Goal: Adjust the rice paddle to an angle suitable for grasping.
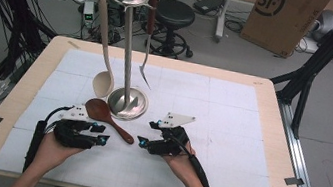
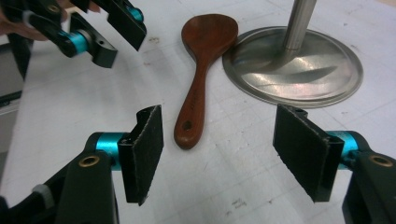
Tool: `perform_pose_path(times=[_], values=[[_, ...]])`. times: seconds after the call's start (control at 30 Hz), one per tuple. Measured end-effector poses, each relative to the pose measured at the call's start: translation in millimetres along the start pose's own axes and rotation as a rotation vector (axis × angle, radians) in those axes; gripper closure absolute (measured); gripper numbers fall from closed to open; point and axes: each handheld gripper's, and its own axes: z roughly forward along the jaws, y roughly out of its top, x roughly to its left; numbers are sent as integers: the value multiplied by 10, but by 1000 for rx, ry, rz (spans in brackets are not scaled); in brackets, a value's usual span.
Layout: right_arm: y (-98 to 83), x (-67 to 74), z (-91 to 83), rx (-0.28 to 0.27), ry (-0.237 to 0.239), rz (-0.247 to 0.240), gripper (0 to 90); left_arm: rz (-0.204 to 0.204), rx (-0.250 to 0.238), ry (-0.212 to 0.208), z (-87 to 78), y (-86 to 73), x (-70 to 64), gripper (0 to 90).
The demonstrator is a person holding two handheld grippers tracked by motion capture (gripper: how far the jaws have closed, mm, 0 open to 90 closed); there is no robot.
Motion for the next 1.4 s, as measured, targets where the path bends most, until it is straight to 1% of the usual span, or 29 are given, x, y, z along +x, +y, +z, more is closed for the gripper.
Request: perform_pose_path(times=[0.13,0.3,0.4,0.53,0.57,0.7,0.73,0.8,0.93,1.0,1.13,1.3,1.4], values=[[-3,14,111,18,-1,-2,333,2,-9,4,-3,1,-1,549],[-9,44,245,40,1,-9,340,3,-7,4,-4,-1,-5,535],[-6,66,310,50,1,-20,365,6,-4,5,-6,-4,0,530],[-5,86,387,56,5,-24,391,10,-2,10,0,-10,4,516],[-6,93,405,60,7,-18,398,9,0,12,-1,-11,6,516],[-11,110,482,80,11,-19,435,6,0,15,1,-15,13,513],[-10,113,501,82,11,-27,445,6,-1,16,1,-15,13,511],[-5,137,537,90,12,-23,464,10,0,18,-2,-15,11,506],[8,176,610,109,13,-48,502,12,-2,18,-3,-15,13,503],[10,194,637,116,18,-47,515,11,-3,17,-5,-14,14,501],[15,208,672,134,9,-63,575,11,-2,18,-4,-14,18,501],[16,199,678,137,3,-62,636,11,-2,20,-2,-15,18,501],[17,191,675,139,3,-53,645,12,-1,20,0,-16,18,501]])
